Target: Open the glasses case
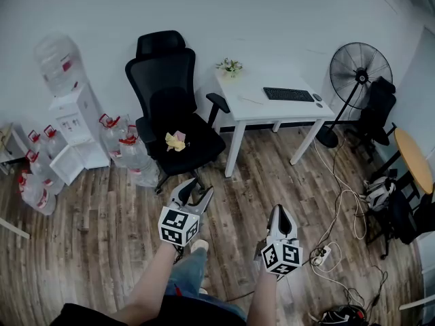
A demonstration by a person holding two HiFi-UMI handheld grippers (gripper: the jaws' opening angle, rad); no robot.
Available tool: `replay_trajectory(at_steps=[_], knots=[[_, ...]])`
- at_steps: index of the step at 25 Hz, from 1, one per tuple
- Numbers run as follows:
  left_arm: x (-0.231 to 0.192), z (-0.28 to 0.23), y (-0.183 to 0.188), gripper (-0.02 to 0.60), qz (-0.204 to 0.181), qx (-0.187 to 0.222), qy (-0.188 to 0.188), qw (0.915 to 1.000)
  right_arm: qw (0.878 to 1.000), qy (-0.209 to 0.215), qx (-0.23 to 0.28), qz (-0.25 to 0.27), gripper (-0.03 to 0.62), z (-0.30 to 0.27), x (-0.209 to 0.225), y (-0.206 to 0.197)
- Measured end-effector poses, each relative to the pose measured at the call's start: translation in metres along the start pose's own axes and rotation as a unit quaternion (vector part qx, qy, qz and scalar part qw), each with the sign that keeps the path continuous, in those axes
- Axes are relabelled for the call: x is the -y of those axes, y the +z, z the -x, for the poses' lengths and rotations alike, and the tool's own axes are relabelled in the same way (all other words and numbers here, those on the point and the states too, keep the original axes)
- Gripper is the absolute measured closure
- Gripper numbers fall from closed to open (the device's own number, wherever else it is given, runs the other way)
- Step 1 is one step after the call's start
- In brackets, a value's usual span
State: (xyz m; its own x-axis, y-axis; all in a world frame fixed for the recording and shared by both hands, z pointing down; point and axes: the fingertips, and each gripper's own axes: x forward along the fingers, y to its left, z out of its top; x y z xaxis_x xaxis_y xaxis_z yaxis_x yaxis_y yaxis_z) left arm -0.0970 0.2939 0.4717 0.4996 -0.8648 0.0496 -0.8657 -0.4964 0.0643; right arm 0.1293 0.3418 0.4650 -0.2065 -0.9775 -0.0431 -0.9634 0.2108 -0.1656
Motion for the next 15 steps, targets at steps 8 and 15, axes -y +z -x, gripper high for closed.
replay_trajectory(at_steps=[8, 15], knots=[[-0.022, -0.056, 0.0, 0.387, 0.0, 0.012, -0.003, 0.9999, 1.0, -0.009, 0.007, 0.003, 0.583, -0.049, 0.028, -0.003], [-0.066, -0.173, -0.005, 0.385, -0.002, 0.022, -0.017, 0.9996, 1.0, -0.026, 0.0, 0.013, 0.583, -0.15, 0.074, -0.019]])
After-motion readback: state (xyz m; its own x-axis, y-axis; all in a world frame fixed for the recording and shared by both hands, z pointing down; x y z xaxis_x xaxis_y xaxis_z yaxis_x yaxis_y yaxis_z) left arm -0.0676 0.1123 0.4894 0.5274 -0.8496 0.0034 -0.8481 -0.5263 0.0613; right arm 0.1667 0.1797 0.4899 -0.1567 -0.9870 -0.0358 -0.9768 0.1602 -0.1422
